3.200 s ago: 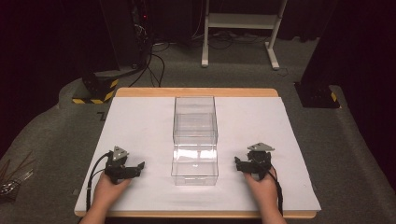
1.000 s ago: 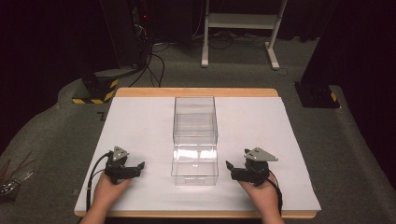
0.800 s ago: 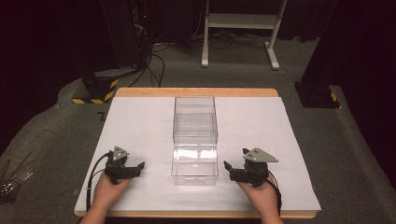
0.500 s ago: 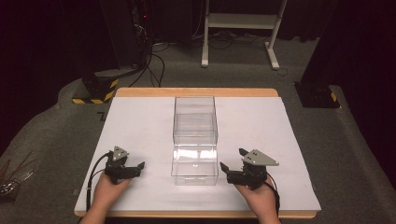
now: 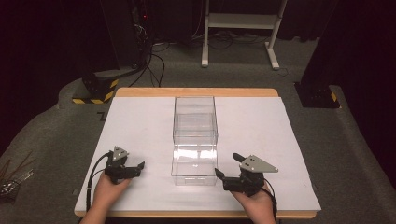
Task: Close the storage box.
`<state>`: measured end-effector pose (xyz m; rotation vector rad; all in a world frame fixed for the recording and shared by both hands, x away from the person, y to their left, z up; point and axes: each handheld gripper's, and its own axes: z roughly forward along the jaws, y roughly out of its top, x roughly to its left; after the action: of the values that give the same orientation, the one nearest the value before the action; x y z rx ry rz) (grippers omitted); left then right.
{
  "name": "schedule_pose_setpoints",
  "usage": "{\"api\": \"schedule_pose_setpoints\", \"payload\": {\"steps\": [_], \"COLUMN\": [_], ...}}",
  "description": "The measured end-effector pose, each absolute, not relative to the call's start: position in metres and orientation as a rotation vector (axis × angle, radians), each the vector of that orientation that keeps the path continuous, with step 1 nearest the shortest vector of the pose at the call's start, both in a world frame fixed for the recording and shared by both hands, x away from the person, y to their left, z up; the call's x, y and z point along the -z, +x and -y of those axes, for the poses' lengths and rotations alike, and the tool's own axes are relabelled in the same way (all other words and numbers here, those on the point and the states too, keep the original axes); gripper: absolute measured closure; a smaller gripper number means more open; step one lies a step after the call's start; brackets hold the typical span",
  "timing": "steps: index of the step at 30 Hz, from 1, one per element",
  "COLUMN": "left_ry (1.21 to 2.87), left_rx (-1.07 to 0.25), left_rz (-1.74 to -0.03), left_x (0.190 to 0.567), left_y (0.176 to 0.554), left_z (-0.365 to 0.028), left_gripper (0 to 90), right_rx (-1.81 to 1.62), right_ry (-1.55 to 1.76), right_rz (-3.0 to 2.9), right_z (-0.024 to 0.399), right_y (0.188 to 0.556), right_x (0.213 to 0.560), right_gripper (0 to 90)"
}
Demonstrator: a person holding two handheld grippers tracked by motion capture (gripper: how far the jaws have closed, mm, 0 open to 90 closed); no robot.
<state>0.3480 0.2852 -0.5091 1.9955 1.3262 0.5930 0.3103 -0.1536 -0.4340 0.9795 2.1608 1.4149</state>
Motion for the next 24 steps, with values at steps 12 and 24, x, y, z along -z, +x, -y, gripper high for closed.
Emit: {"api": "schedule_pose_setpoints", "payload": {"steps": [12, 24], "left_ry": [1.996, 1.997], "left_rx": [-0.587, -0.588], "left_rz": [-1.327, -1.327], "left_x": [0.509, 0.509], "left_y": [0.348, 0.348], "left_z": [-0.285, -0.285], "left_gripper": [14.7, 14.7], "right_rx": [-1.421, -1.409], "right_ry": [0.97, 0.959], "right_rz": [-2.2, -2.248], "right_z": [0.146, 0.138], "right_y": [0.309, 0.31], "right_x": [0.441, 0.45], "right_gripper": [13.7, 12.8]}}
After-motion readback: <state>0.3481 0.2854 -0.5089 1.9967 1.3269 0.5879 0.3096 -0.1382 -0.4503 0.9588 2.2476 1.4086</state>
